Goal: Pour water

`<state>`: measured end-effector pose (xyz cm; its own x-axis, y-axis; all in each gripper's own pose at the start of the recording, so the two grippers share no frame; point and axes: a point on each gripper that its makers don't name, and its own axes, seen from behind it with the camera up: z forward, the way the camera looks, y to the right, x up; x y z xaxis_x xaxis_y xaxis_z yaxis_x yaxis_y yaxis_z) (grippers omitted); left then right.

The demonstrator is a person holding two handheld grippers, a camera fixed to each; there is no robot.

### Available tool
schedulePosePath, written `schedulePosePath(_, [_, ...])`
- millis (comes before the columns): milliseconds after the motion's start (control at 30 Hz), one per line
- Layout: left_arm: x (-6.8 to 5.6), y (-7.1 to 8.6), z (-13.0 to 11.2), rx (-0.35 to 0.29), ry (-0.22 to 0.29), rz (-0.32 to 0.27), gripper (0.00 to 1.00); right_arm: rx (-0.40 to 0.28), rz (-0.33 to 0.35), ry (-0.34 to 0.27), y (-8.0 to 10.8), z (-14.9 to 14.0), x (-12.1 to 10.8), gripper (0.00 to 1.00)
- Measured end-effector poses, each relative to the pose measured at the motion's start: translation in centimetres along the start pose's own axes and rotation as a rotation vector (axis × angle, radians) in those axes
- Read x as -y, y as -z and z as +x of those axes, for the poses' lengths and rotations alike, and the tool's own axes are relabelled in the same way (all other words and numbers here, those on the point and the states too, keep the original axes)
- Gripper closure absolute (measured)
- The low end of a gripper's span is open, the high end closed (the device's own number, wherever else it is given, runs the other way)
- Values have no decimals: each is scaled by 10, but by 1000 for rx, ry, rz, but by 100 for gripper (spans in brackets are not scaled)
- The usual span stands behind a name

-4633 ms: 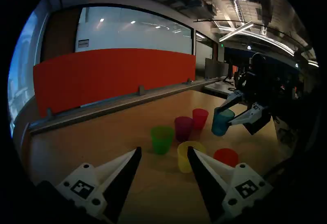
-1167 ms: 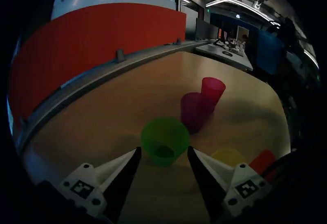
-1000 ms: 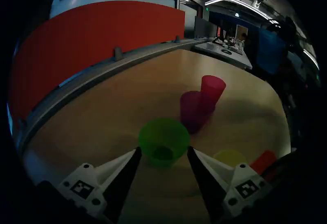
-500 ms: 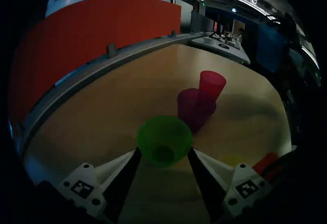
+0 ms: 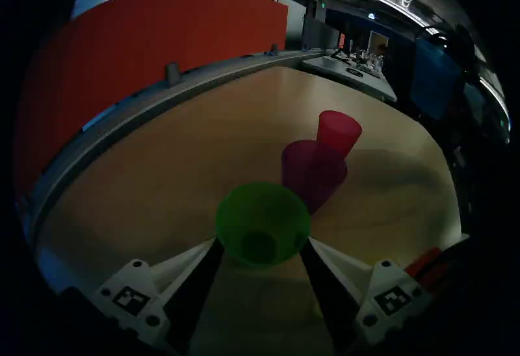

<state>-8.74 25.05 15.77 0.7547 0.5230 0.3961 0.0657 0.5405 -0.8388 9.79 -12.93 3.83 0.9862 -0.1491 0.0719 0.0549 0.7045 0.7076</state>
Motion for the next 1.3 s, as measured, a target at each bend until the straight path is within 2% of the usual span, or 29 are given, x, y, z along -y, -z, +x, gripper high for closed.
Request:
schedulePosePath(200, [1,-3,3,-10,-2,10,18,2,0,0,0,-1,0,8])
schedulePosePath(400, [0,-5,4,-33,23,5,19,3,0,0,0,-1,0,9])
schedulePosePath(600, [-1,0,7,-62,49,-5,19,3,-1,-2,1,-1,1,8])
schedulePosePath(867, [1,8,8,-88,46,11,20,-2,1,-3,2,4,5,9])
schedulePosePath(1100, [-1,23,18,-141,40,23,20,-3,3,7,2,8,9,8])
schedulePosePath(1300, [-4,44,31,-211,38,36,20,-6,5,10,2,11,13,8])
